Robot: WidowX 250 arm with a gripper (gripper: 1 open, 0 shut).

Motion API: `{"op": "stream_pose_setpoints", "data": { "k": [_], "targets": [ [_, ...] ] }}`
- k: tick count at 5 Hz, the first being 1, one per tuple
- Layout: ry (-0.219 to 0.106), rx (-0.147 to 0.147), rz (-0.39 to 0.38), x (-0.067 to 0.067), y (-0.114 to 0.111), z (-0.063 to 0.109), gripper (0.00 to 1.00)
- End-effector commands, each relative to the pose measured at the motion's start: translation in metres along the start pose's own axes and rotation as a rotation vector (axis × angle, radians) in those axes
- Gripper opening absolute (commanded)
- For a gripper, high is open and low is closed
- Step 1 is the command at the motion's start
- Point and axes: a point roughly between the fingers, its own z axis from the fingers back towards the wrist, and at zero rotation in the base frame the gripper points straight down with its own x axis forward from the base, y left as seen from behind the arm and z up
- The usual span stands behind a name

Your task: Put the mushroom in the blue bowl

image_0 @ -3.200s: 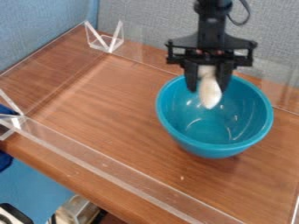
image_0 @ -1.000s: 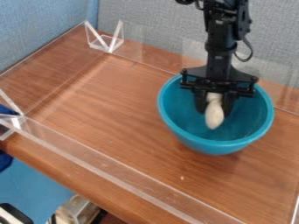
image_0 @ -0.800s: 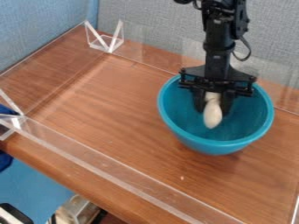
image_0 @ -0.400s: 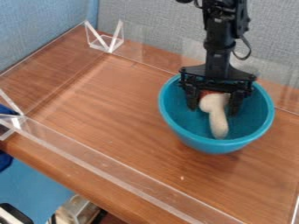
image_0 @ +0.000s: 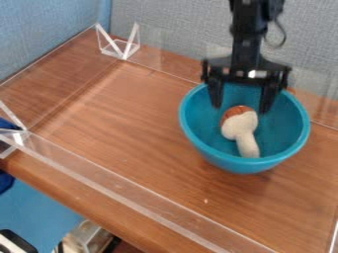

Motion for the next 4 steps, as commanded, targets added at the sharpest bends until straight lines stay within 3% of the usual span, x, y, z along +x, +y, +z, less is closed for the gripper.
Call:
{"op": "stream_pose_setpoints", "data": {
  "k": [1,2,4],
  "targets": [
    [-0.111,-0.051,-0.016,0.008,-0.010,0.054,1.00],
    [-0.158,-0.068,-0.012,0.004,-0.012,0.082,1.00],
    [-0.188,-0.059,-0.008,-0.012,-0.011,0.089,1.00]
  ]
}}
